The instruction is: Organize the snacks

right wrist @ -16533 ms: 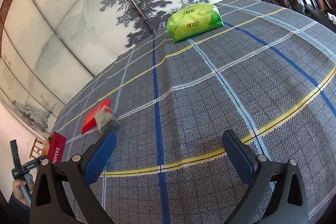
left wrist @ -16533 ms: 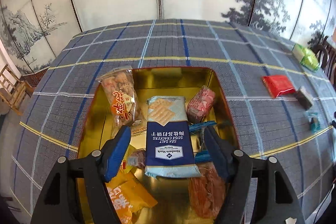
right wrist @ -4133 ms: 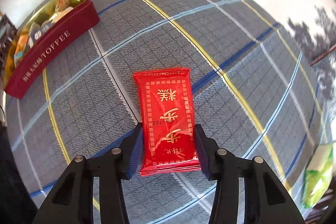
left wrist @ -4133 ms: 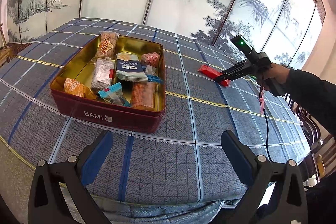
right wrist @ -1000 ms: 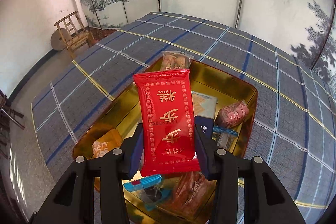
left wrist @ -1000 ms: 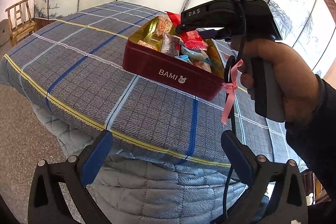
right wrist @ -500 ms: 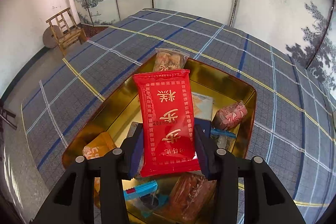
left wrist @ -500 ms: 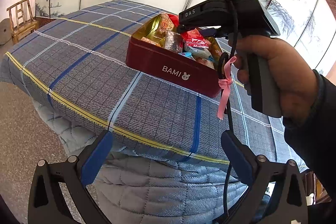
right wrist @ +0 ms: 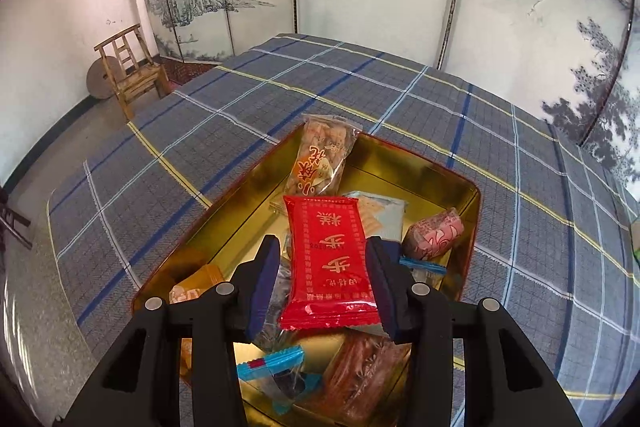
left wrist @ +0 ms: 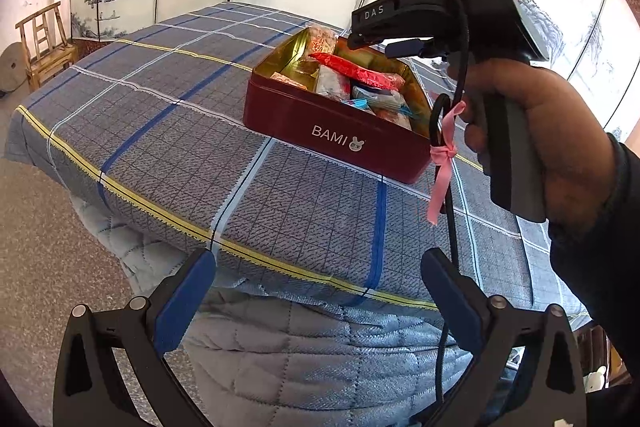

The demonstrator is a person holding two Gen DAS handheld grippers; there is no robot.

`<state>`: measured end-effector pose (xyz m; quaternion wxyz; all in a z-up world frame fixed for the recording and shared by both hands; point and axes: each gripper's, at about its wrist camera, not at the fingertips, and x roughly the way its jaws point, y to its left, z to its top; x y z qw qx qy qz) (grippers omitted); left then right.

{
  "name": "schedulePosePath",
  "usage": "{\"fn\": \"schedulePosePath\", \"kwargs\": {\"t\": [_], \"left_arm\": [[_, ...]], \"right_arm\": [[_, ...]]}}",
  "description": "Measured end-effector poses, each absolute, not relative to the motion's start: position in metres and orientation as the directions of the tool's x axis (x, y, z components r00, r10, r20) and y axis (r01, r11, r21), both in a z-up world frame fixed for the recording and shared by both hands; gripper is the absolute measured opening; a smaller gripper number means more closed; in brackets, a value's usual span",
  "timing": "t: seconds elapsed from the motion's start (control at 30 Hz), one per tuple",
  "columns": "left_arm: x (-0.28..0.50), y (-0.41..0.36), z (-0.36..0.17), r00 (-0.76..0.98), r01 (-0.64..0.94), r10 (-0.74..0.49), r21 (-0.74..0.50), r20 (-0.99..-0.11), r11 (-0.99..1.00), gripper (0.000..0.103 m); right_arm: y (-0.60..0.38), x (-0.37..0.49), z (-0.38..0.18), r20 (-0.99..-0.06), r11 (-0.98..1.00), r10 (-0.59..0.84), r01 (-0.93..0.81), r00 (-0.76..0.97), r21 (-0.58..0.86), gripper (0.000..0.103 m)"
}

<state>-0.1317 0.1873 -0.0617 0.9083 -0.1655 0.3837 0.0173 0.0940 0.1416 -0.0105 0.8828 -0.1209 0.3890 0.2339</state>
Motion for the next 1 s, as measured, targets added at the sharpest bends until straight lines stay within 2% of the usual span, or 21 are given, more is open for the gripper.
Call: {"fn": "schedulePosePath", "kwargs": {"t": [0.1, 0.17, 0.23, 0.4, 0.53, 0.73, 1.0], "left_arm": [[-0.130, 0.188, -0.062, 0.698, -0.177, -0.071, -0.269, -0.712, 0.947, 0.102], [-0.130, 0.188, -0.060, 0.707, -0.199, -0.027, -0.234, -0.707, 0.952, 0.102], [-0.130, 0.186, -0.057, 0.715, -0.211, 0.033, -0.171, -0.698, 0.962, 0.102], [-0.128, 0.190, -0.039, 0.767, -0.259, 0.161, -0.070, -0.621, 0.963, 0.102], [-0.111, 0.189, -0.020, 0.783, -0.268, 0.204, -0.023, -0.587, 0.963, 0.102], [-0.082, 0.174, 0.007, 0.793, -0.287, 0.271, 0.058, -0.545, 0.956, 0.102], [-0.050, 0.154, 0.017, 0.808, -0.234, 0.210, 0.028, -0.551, 0.972, 0.102]], "right_arm": [[0.130, 0.087, -0.005, -0.713, 0.872, 0.304, -0.485, 0.632, -0.058, 0.048], [0.119, 0.082, 0.001, -0.689, 0.884, 0.293, -0.462, 0.662, -0.067, 0.056], [0.106, 0.074, 0.008, -0.658, 0.899, 0.278, -0.431, 0.700, -0.079, 0.071], [0.078, 0.052, 0.025, -0.601, 0.920, 0.244, -0.378, 0.761, -0.106, 0.082], [0.059, 0.035, 0.038, -0.562, 0.933, 0.226, -0.343, 0.796, -0.111, 0.091], [0.029, 0.019, 0.046, -0.538, 0.953, 0.207, -0.294, 0.817, -0.080, 0.094], [-0.006, 0.011, 0.035, -0.539, 0.969, 0.159, -0.235, 0.827, -0.074, 0.097]]}}
